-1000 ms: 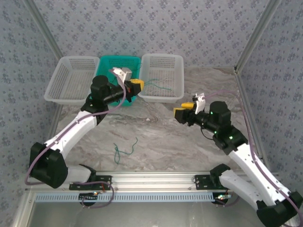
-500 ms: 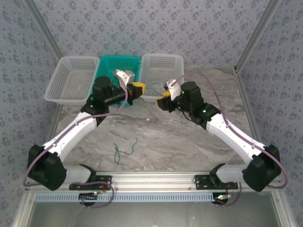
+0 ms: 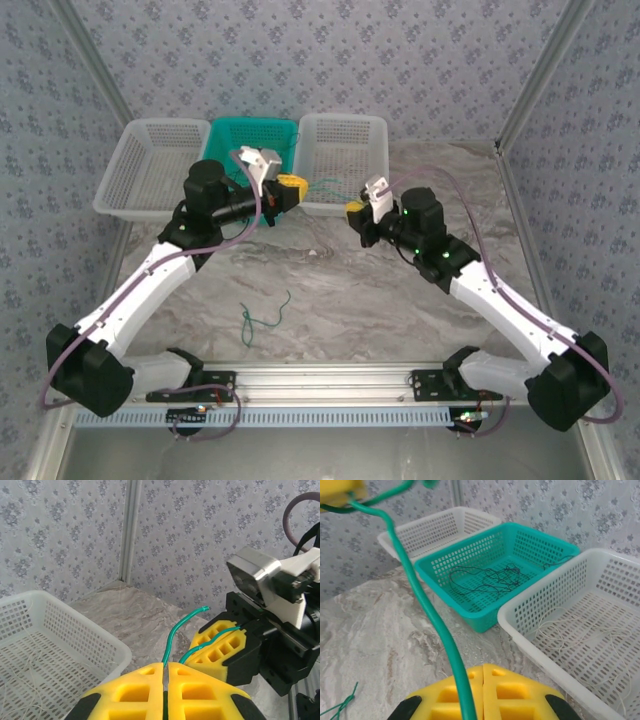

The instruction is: Untangle the cables

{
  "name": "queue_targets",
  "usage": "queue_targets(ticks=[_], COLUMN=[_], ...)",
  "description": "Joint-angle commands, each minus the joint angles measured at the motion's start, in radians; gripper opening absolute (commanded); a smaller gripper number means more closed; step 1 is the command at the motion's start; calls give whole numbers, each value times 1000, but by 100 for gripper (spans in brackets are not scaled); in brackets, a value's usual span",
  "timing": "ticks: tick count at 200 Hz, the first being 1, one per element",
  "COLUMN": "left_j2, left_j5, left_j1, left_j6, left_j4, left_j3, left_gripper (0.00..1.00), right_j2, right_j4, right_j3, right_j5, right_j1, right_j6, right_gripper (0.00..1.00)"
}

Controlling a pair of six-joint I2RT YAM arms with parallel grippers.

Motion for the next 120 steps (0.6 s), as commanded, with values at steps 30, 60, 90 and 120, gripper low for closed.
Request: queue_targets(ticks=[30, 60, 90, 120], left_j2=[13, 3, 91, 258], left_j5=[-248, -538, -692, -835], left_j1=[37, 222, 374, 484], left_j6=[-52, -146, -113, -89], left_j4=[-3, -49, -24, -54], left_j3=[2, 43, 107, 201], left_gripper=[0, 0, 0, 0], right_j2=[-44, -48, -94, -124], right_j4=[-18, -23, 24, -38], right_j3=[-31, -52, -118, -123], right_j5=[45, 178, 168, 171], right_j1=[-18, -21, -20, -21], right_j6=[38, 126, 169, 191], right_gripper=[17, 64, 68, 68])
